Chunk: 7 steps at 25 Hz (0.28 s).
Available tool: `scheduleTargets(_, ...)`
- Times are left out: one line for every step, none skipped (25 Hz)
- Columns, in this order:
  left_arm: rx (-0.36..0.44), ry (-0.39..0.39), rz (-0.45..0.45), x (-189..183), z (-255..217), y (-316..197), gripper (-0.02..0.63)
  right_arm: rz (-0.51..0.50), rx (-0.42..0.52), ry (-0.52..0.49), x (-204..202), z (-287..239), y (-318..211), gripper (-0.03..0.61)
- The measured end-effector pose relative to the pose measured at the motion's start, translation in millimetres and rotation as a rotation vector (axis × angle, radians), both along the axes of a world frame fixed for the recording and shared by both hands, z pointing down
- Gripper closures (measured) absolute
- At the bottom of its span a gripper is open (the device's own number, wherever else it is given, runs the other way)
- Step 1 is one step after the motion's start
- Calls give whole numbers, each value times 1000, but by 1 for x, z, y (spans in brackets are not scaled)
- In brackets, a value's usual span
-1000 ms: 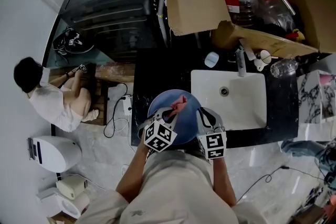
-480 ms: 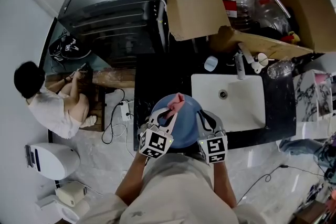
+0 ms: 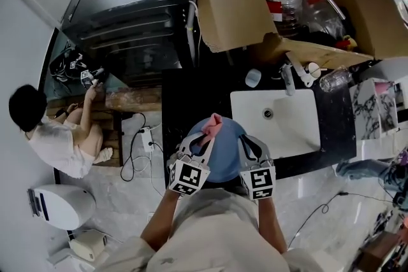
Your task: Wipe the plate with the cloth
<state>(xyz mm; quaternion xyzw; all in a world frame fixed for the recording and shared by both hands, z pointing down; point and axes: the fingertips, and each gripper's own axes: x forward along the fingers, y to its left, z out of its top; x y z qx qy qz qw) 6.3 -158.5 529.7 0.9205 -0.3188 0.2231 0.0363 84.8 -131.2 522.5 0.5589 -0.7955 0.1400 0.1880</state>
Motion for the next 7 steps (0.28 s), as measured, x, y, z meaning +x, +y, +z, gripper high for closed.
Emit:
scheduleTargets(-2, 6, 4, -1, 0, -1, 580, 6, -1, 3, -1, 0, 0, 552)
scheduleTargets(-3, 10, 10, -2, 1, -1, 580, 10, -2, 6, -3, 0, -1, 552)
scheduleTargets(-4, 14, 14, -3, 2, -2, 580, 14, -3, 9, -4, 1, -1, 552)
scheduleTargets(-6, 17, 18, -5, 3, -3, 580, 17, -4, 13, -6, 2, -2, 552)
scheduleTargets(-6, 21, 20, -6, 4, -4, 580, 20, -4, 17, -7, 2, -3, 554)
scheduleTargets(-7, 24, 22, -8, 4, -5, 580, 23, -4, 21, -9, 3, -4, 554)
scheduleTargets(-7, 27, 23, -10, 5, -7, 580, 26, -5, 25, -10, 4, -5, 554)
